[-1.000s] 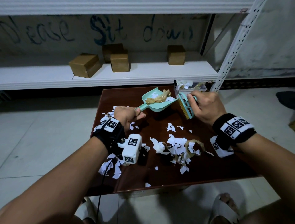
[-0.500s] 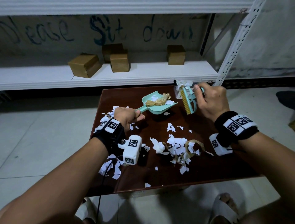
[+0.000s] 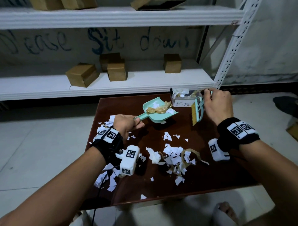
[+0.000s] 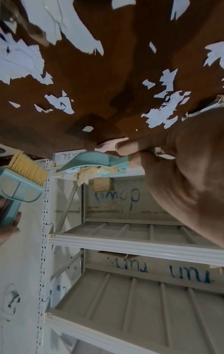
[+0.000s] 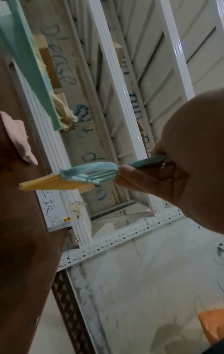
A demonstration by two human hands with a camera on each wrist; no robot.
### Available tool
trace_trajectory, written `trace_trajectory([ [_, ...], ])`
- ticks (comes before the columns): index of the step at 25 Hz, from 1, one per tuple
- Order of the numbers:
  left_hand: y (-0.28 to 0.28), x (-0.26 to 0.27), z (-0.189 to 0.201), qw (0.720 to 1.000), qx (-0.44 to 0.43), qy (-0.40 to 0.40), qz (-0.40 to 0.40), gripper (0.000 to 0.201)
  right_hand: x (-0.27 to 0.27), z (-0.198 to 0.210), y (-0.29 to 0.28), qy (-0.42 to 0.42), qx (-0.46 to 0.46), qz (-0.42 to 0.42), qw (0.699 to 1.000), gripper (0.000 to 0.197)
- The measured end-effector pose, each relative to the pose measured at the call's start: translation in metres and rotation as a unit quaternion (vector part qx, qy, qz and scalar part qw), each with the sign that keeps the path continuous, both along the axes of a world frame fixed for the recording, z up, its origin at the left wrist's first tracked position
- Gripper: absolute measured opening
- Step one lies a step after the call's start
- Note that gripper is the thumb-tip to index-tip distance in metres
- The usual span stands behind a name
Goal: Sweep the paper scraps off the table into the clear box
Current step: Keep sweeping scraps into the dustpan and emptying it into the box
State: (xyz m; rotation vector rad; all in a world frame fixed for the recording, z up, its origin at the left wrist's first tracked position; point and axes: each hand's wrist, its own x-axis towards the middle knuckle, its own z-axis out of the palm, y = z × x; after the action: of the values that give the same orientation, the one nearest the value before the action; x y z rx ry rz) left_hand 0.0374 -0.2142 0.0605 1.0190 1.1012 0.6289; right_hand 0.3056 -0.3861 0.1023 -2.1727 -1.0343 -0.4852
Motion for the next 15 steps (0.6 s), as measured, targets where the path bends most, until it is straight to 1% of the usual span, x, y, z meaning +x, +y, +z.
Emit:
trace_trajectory([
  [4, 0.012, 0.031, 0.011, 1.000, 0.013, 0.011, -0.009, 0.011, 0.026, 0.006, 0.000, 0.027, 0.028, -0.030, 0.999, 0.049],
  [9, 0.030, 0.099, 0.024, 0.999, 0.005, 0.030, -0.026, 0.008, 0.043, 0.010, -0.002, 0.051, 0.056, -0.045, 0.996, 0.050],
  [11, 0.030, 0.125, 0.027, 0.997, -0.009, 0.046, -0.053, 0.011, 0.050, 0.011, -0.003, 0.061, 0.073, -0.052, 0.994, 0.054],
  [13, 0.028, 0.145, 0.027, 0.995, -0.024, 0.057, -0.079, 0.018, 0.057, 0.009, -0.002, 0.084, 0.093, -0.052, 0.991, 0.059],
  [15, 0.027, 0.163, 0.023, 0.993, -0.018, 0.070, -0.097, 0.022, 0.066, 0.007, -0.003, 0.105, 0.104, -0.057, 0.987, 0.062],
])
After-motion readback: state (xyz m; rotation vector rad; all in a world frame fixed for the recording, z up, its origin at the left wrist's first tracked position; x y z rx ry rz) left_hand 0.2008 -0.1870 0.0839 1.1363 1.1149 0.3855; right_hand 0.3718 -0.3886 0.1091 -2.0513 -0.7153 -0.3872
